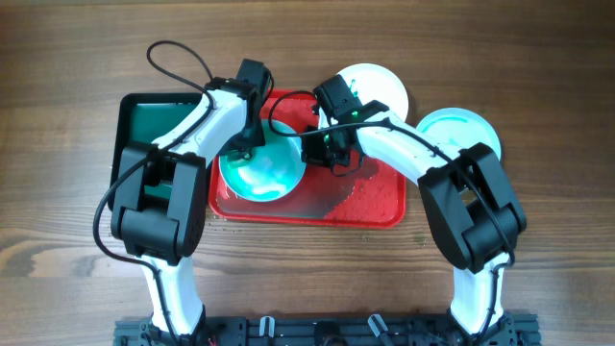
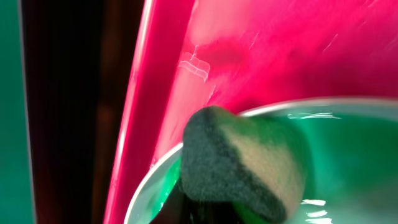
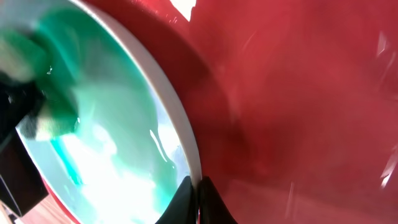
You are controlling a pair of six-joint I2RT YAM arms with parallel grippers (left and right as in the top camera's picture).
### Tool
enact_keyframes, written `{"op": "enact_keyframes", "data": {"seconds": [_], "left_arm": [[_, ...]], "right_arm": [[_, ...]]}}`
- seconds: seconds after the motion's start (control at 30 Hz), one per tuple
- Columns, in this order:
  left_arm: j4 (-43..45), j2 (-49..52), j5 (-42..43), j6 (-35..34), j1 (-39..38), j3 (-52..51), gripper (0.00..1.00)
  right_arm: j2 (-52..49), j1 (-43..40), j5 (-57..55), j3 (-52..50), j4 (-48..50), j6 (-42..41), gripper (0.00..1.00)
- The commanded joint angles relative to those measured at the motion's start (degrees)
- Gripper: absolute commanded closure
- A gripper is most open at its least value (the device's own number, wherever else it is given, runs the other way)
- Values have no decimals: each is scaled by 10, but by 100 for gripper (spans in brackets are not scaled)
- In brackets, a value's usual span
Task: Clean dirty plates on tray and stack at the side
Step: 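Scrub the plate with the sponge while the right gripper holds its rim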
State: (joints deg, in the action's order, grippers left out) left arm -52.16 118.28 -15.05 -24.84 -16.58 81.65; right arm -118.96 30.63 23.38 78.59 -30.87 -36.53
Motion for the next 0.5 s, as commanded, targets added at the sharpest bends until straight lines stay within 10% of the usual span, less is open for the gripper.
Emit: {"op": "enact_keyframes", "data": {"seconds": [0.0, 0.17, 0.47], "left_arm": [[-63, 25, 126, 24, 3, -19, 96], [-97, 25, 417, 228, -2, -19, 96], [138, 25, 421, 237, 1, -19, 96]], "right_arm": [[-7, -5, -1, 9, -9, 3, 96], [-7, -5, -1, 9, -9, 4, 96], [-7, -5, -1, 9, -9, 4, 96]]}}
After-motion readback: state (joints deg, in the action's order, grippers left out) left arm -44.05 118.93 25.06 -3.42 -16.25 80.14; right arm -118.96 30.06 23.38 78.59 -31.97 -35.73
